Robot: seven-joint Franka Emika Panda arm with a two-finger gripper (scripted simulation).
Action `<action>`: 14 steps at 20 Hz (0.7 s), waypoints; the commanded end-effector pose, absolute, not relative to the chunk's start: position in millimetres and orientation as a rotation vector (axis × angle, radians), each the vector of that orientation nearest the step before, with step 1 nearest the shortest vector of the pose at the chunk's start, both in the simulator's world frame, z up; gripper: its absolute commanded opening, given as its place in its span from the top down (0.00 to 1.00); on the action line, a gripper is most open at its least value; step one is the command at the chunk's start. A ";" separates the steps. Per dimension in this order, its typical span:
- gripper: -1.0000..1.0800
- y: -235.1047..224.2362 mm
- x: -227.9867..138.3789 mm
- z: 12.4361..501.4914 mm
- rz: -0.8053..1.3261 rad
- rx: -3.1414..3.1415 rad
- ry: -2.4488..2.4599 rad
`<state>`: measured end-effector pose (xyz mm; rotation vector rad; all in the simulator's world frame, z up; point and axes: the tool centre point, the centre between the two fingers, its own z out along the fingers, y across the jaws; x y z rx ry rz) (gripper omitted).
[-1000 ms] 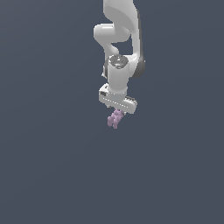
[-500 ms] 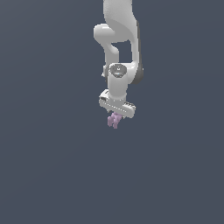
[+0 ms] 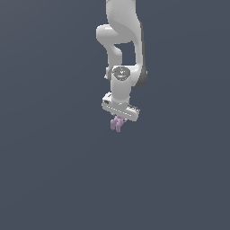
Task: Pick up the object and move it to a goal position.
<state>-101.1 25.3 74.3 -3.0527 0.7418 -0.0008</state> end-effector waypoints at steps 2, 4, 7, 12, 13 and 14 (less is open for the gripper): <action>1.00 25.1 -101.2 73.6 0.000 -3.053 0.743; 1.00 25.4 -101.0 74.4 -0.001 -3.053 0.742; 1.00 26.6 -99.1 77.5 -0.001 -3.053 0.742; 1.00 31.8 -90.7 90.8 -0.001 -3.053 0.742; 1.00 33.3 -88.2 94.8 -0.001 -3.053 0.742; 1.00 34.9 -85.4 99.1 -0.001 -3.053 0.742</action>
